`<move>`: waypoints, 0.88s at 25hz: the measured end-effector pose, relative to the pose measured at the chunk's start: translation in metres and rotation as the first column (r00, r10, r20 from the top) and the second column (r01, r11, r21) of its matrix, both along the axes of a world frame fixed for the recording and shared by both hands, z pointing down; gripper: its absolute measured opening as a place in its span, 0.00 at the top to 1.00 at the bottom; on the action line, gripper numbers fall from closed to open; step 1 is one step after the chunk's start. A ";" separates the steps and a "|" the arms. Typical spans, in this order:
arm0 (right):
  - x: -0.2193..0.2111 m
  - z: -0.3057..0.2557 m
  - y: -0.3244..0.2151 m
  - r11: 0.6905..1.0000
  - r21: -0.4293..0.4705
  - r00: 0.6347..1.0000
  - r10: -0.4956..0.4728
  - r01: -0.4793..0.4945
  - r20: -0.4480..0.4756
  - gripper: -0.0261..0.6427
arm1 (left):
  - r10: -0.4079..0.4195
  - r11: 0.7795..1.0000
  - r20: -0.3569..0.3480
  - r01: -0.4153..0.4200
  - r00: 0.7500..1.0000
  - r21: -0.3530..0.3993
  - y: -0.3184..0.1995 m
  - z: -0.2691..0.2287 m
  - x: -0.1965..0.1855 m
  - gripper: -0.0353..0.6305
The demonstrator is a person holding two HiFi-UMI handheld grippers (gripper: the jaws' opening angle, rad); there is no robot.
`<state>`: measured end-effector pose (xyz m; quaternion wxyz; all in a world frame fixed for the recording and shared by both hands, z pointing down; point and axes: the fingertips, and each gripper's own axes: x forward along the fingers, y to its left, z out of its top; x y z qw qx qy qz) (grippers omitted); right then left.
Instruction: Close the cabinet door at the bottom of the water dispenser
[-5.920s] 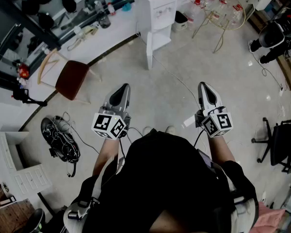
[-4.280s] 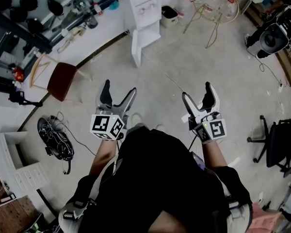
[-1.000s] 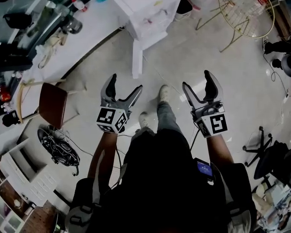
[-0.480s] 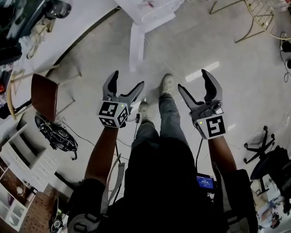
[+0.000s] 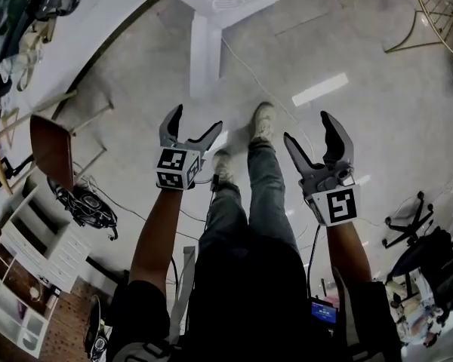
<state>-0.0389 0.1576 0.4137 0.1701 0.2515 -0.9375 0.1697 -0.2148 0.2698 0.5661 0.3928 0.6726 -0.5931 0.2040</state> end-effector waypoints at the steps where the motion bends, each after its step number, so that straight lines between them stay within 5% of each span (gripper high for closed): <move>1: 0.002 0.009 0.000 1.000 -0.007 1.000 -0.002 0.002 -0.010 0.46 | 0.020 1.000 0.010 -0.020 1.000 -0.016 0.001 0.013 0.000 0.25; 4: 0.005 0.029 0.002 1.000 -0.013 0.999 -0.010 0.010 -0.035 0.46 | 0.071 0.996 0.024 -0.069 0.997 -0.059 0.004 0.047 0.001 0.25; 10: 0.011 0.056 0.013 0.999 -0.044 0.997 -0.035 0.032 -0.075 0.47 | 0.019 0.992 0.011 -0.018 1.000 -0.125 0.007 0.090 -0.007 0.25; 22: 0.019 0.066 0.022 0.998 -0.067 0.996 -0.014 0.008 -0.085 0.50 | -0.036 0.987 -0.044 0.028 0.998 -0.155 0.007 0.106 0.003 0.24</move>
